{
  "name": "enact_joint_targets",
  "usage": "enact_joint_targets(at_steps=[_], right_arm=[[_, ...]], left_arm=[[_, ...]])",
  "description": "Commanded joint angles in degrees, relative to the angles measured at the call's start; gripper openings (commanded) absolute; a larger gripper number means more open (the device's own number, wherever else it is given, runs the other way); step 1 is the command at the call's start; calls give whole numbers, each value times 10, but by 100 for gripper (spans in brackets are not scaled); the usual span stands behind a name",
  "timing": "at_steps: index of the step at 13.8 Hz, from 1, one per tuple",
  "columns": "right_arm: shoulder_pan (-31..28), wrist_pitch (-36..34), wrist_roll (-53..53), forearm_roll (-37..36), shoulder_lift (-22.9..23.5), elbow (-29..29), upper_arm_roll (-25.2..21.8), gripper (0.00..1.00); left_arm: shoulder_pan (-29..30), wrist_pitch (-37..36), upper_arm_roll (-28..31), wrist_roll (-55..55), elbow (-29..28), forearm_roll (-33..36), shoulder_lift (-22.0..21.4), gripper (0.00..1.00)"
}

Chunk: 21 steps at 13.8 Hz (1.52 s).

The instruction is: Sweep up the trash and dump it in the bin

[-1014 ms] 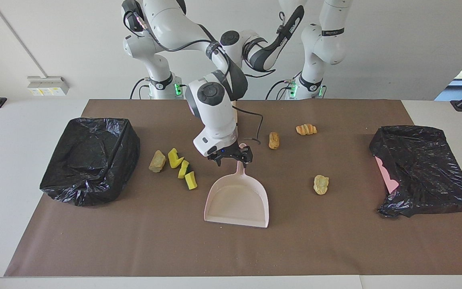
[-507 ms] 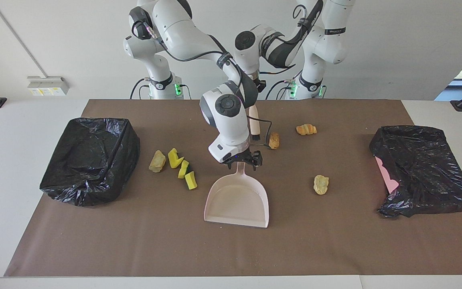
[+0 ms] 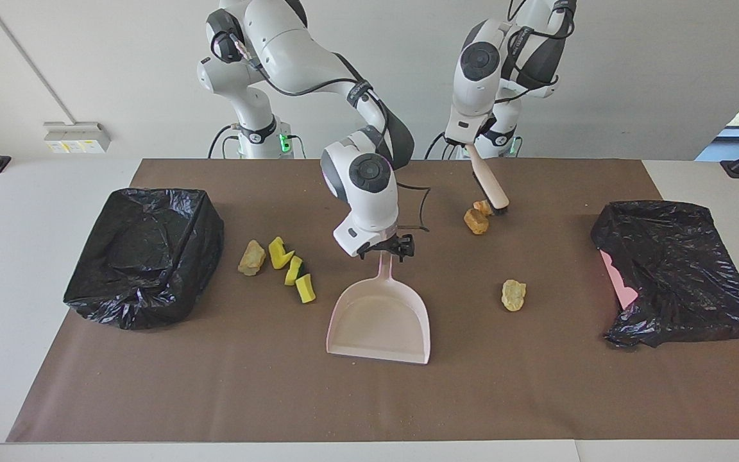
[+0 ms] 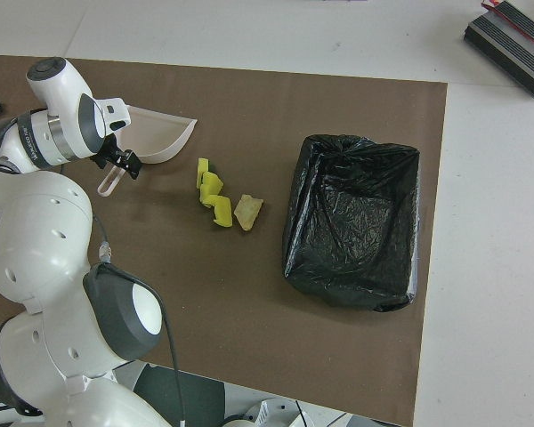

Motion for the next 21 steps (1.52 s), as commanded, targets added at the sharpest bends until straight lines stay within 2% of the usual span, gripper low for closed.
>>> enact_joint_targets(at_steps=[1,3,4,5,6,8,12,15,17,19,21], right_arm=[[-2,5,-19,5,-8,-11,3,87],[-1,10,-19,7,-13,-21,4,82],[-1,10,-19,7,-14,-23,3,77],[-1,10,-19,7,-16,-27,4,66],[-1,9,-19,6,-16,-27,4,48],[0,6,-12,9,-16,-25,4,0],[-1,1,-61,7,-18,-21,6,0],[-19,-7,-250,13,-62,-29,3,0],[-51,-51,-378,8,-100,-45,3,0],[-67,-88,-520,3,-149,-88,2,0],[-74,-90,-631,-5,-192,-137,1,0]], left_arm=[[41,-4,-8,-63,-76,12,-64,0],[47,2,-9,-99,-127,13,-112,0],[48,10,-10,-126,-138,12,-115,0],[44,27,-11,-155,-148,12,-112,0],[37,56,-12,-181,-165,11,-110,0],[7,106,-12,-203,-198,3,-106,0],[2,191,-12,-212,-202,-50,-71,0],[1,254,-12,-211,-197,-79,-34,0],[0,303,-12,-201,-186,-81,3,0],[1,313,-12,-169,-150,-82,36,0],[0,319,-12,-117,-120,-99,61,0]])
